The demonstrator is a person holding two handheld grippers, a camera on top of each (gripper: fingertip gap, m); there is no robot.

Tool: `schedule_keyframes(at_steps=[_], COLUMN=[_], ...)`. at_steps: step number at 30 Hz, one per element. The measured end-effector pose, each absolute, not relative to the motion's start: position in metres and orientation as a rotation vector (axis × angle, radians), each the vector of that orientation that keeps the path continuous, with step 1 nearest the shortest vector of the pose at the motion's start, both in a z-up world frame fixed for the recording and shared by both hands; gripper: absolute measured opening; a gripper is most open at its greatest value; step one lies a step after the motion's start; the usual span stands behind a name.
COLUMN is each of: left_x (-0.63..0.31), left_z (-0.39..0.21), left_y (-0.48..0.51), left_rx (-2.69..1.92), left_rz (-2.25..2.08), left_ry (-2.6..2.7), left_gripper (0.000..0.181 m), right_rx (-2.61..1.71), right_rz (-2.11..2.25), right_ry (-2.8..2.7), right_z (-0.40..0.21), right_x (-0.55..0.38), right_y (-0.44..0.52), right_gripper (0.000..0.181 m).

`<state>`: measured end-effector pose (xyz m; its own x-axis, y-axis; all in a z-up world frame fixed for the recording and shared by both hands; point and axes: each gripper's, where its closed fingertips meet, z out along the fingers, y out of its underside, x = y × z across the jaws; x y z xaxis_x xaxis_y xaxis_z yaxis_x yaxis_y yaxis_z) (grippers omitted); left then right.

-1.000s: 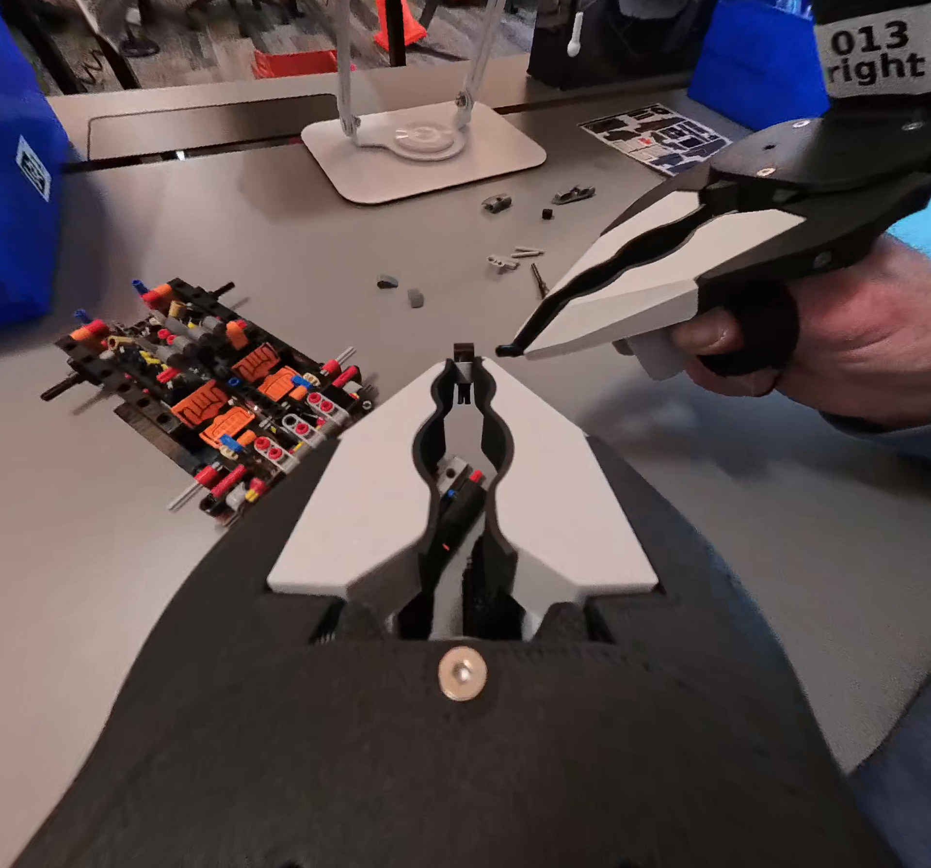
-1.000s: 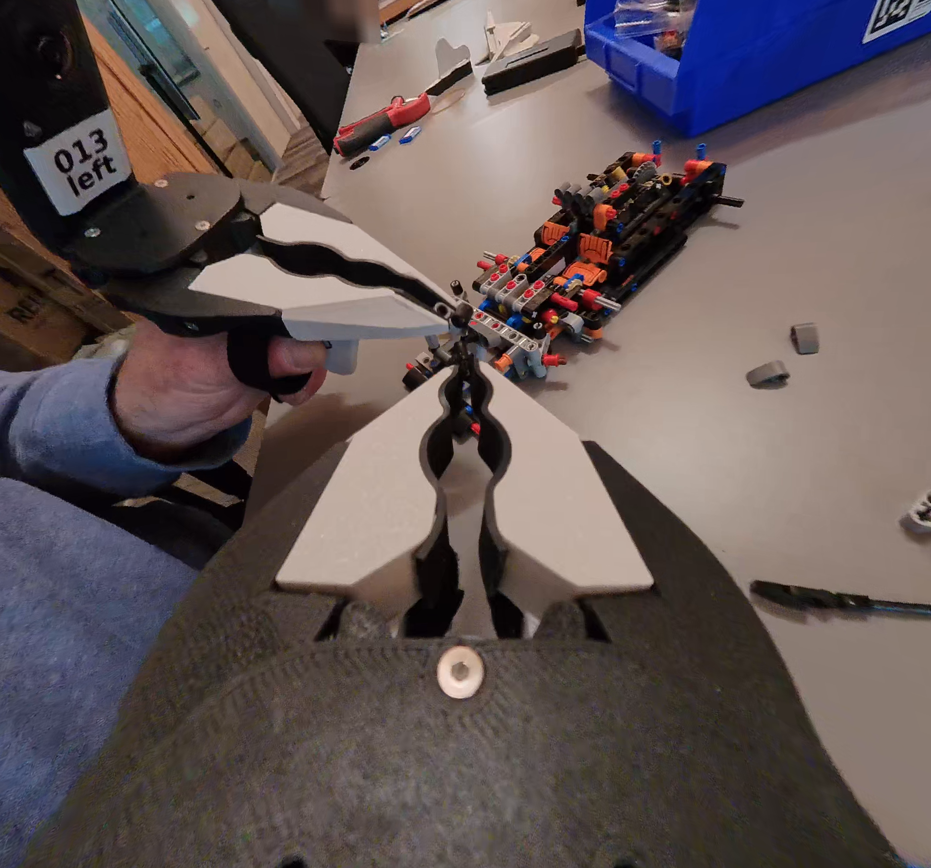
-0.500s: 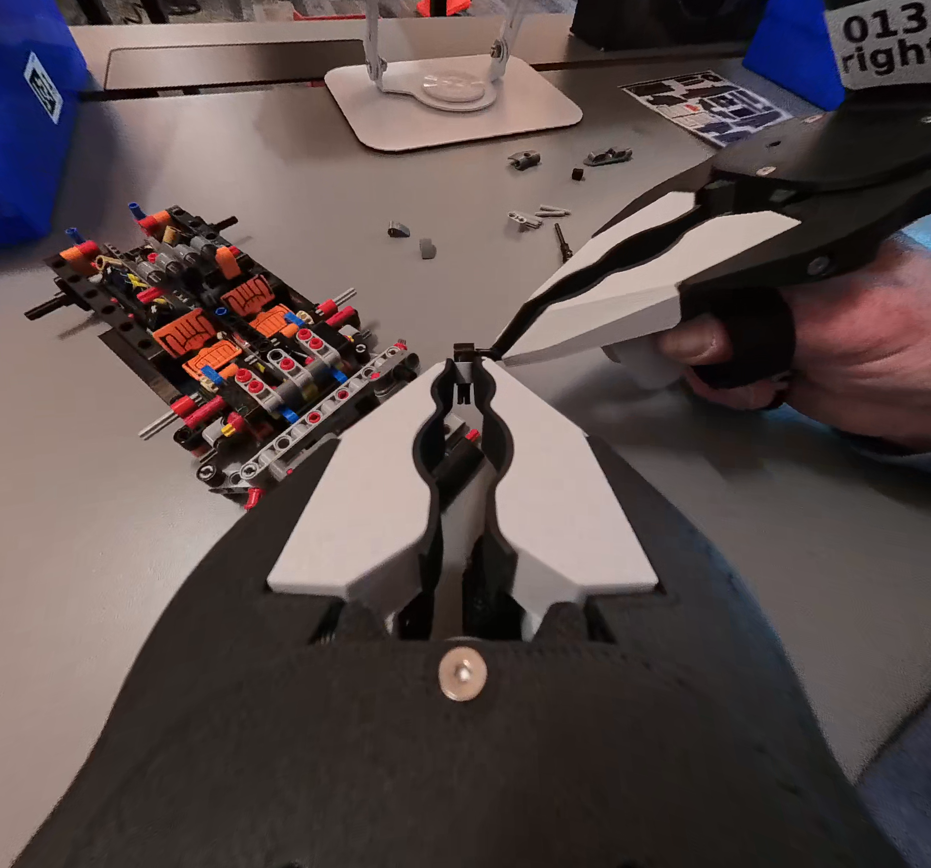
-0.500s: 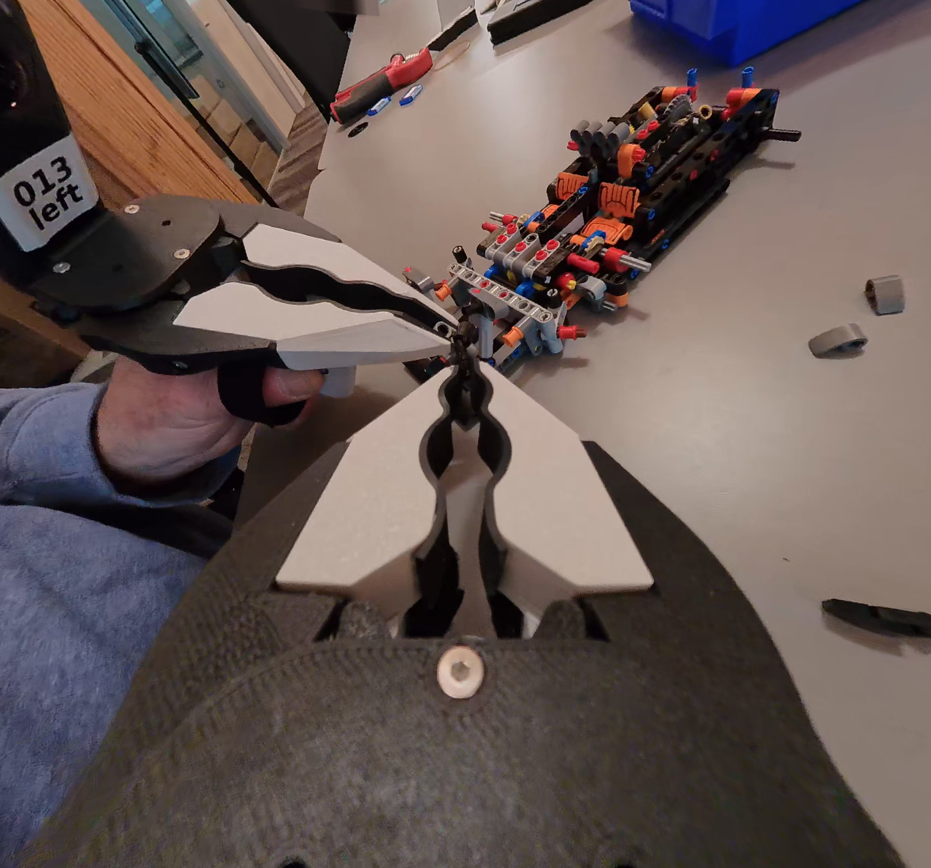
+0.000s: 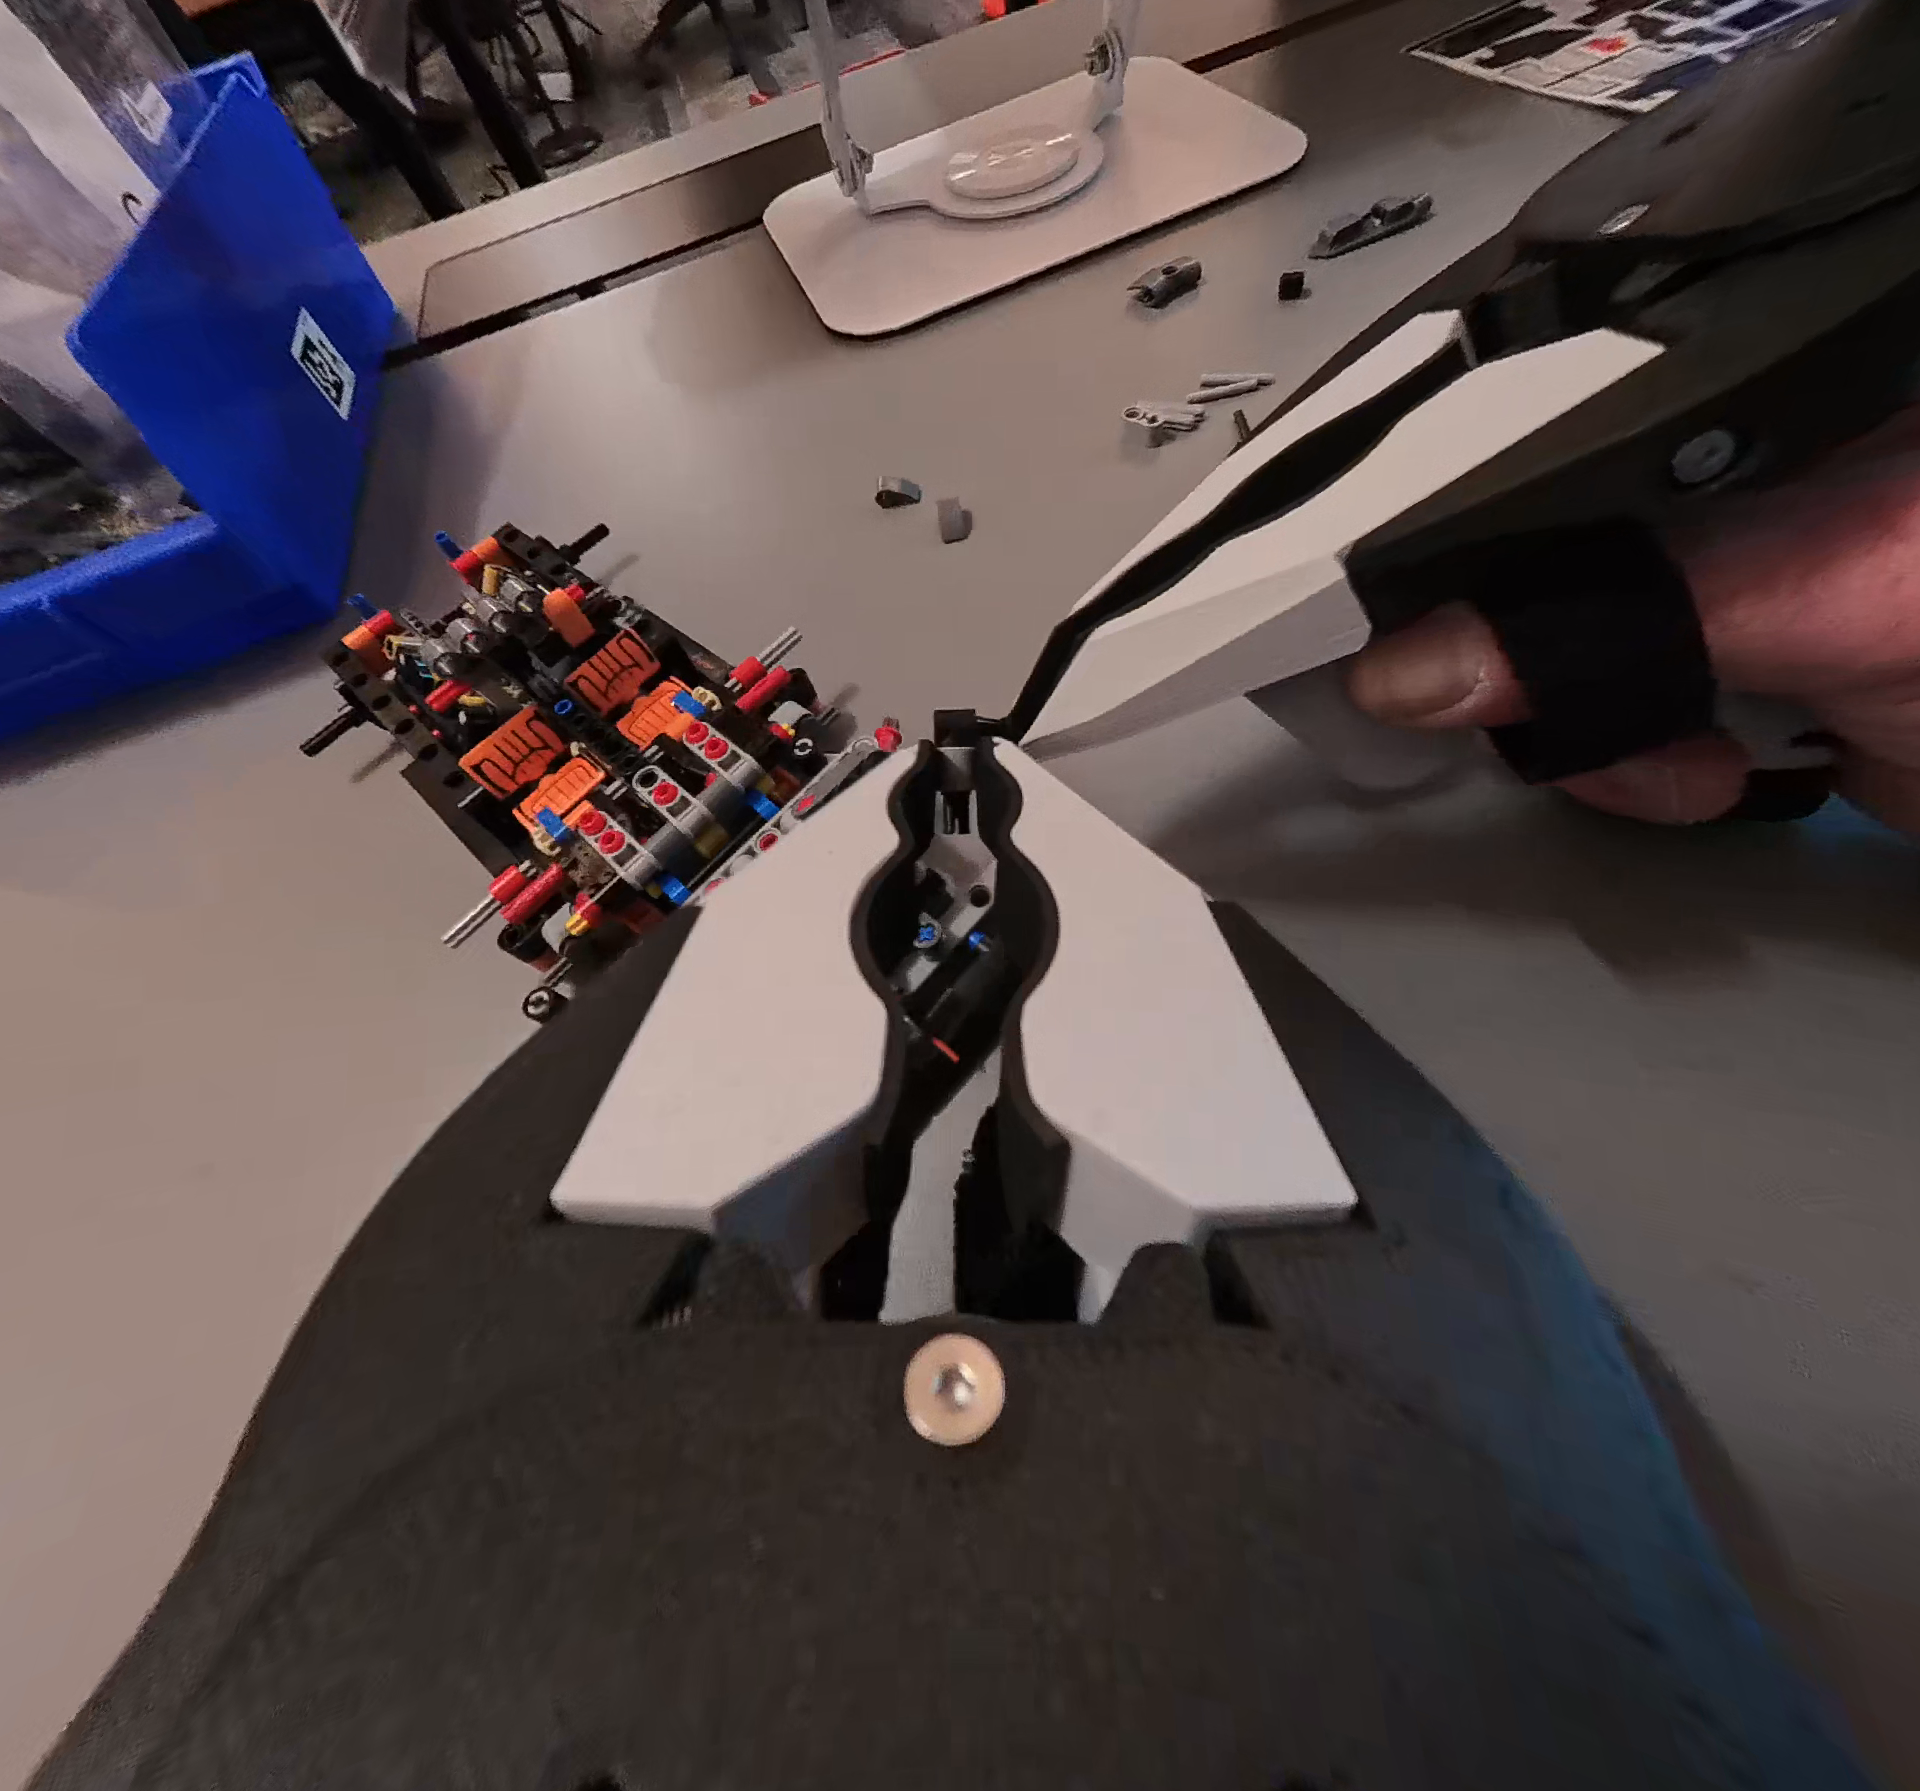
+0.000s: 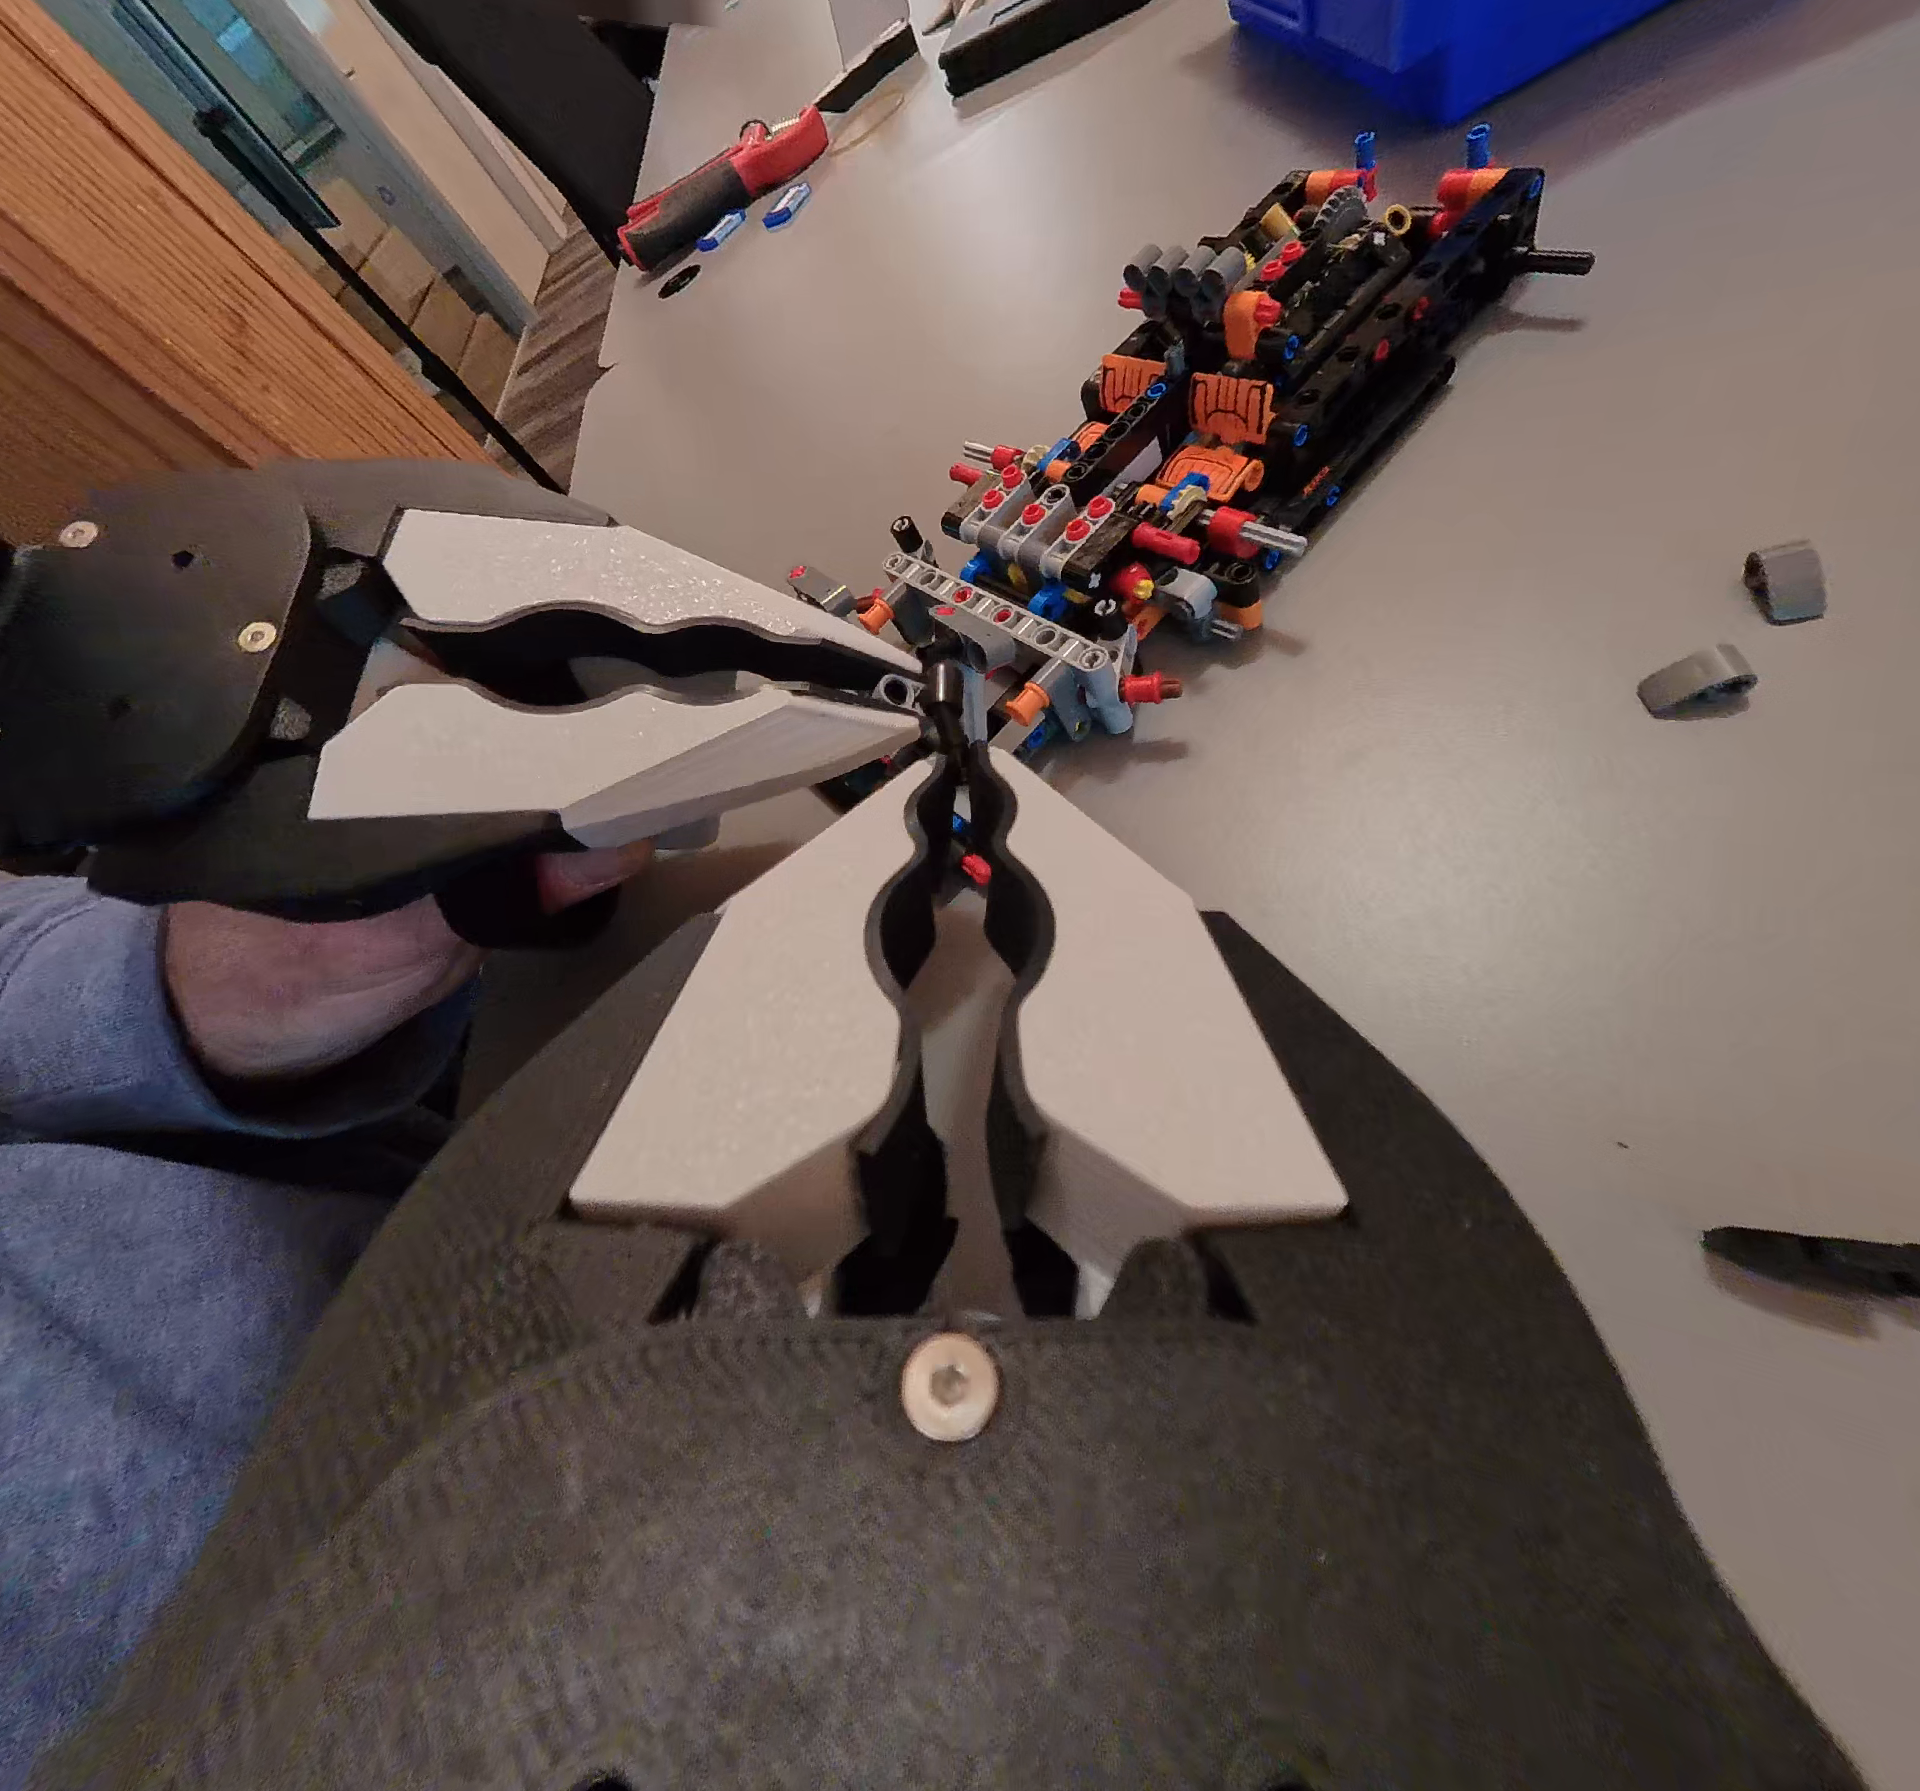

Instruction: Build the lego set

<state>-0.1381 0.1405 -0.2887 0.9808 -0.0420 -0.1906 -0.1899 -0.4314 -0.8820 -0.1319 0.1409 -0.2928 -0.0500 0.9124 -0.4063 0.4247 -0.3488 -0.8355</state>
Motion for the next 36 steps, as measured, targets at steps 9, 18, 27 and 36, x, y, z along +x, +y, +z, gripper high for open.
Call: schedule_keyframes(at_steps=[9, 18, 27, 36], left_x=[-0.1377, -0.1379, -0.139, -0.1403], left_z=[-0.2869, -0.2865, -0.2845, -0.287], left_y=[0.1412, 0.1429, 0.1465, 0.1487], left_rx=[-2.001, -1.993, -1.953, -1.951], left_rz=[0.421, 0.522, 0.598, 0.677], left_ry=[0.314, 0.373, 0.431, 0.479], left_gripper=[0.004, 0.005, 0.005, 0.006], right_rx=[-1.801, -1.835, -1.853, -1.876], right_rz=[1.437, 1.486, 1.555, 1.558], right_ry=[-1.376, -1.341, -1.288, -1.274], right_z=[-0.2923, -0.2927, -0.2901, -0.2919], right_x=[-0.1308, -0.1314, -0.1315, -0.1322], right_y=[0.1412, 0.1419, 0.1443, 0.1462], right_gripper=[0.0, 0.0, 0.0, 0.0])
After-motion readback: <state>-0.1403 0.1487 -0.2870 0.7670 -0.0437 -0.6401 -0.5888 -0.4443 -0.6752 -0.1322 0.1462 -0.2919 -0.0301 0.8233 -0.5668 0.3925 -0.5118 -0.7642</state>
